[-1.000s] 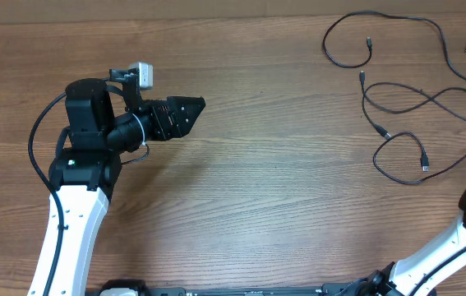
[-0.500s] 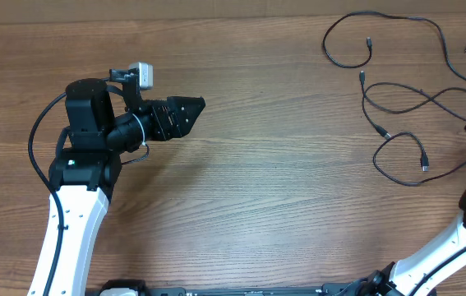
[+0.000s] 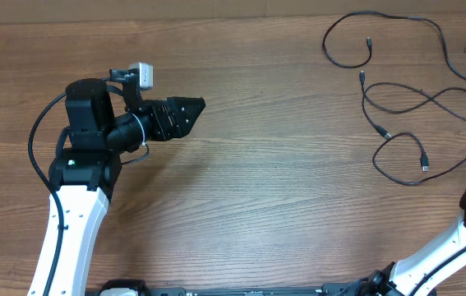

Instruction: Untangle cables

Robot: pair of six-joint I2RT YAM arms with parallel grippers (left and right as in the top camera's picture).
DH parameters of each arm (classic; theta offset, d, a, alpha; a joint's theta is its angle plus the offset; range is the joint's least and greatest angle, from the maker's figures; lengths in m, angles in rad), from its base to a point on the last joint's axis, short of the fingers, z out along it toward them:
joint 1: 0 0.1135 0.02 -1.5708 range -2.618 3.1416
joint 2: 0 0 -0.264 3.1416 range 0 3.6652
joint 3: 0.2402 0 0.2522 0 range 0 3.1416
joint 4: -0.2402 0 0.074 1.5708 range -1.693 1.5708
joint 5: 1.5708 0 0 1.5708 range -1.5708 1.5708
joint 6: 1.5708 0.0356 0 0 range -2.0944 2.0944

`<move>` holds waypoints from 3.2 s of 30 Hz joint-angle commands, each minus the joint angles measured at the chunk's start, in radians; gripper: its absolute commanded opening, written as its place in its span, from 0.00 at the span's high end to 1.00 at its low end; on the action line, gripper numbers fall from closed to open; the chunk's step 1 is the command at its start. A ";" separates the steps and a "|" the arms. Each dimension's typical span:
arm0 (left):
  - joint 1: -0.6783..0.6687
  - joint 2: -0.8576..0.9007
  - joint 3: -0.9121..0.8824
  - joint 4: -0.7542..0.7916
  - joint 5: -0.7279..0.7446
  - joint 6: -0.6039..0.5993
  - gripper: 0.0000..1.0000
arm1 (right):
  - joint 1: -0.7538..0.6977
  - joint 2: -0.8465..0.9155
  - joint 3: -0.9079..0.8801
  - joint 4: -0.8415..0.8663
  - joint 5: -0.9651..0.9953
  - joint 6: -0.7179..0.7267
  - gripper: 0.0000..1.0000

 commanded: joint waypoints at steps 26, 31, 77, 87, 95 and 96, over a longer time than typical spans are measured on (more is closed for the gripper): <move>0.000 0.005 0.018 -0.002 0.000 0.031 0.01 | -0.004 -0.013 -0.480 0.248 0.098 0.096 0.96; 0.000 0.005 0.018 -0.001 0.000 0.031 0.01 | -0.012 -0.014 -0.422 0.188 0.099 0.096 0.96; 0.000 0.005 0.018 0.001 -0.026 0.031 0.01 | -0.026 -0.064 -0.204 0.060 0.012 0.020 0.96; 0.000 0.005 0.018 0.000 -0.026 0.031 0.01 | -0.025 -0.063 -0.269 0.096 0.012 0.021 0.96; 0.000 0.005 0.018 0.000 -0.026 0.031 0.02 | -0.024 -0.062 -0.364 0.182 -0.008 0.020 0.96; 0.000 0.005 0.018 0.000 -0.026 0.031 0.02 | -0.024 -0.062 -0.372 0.189 -0.008 0.020 0.96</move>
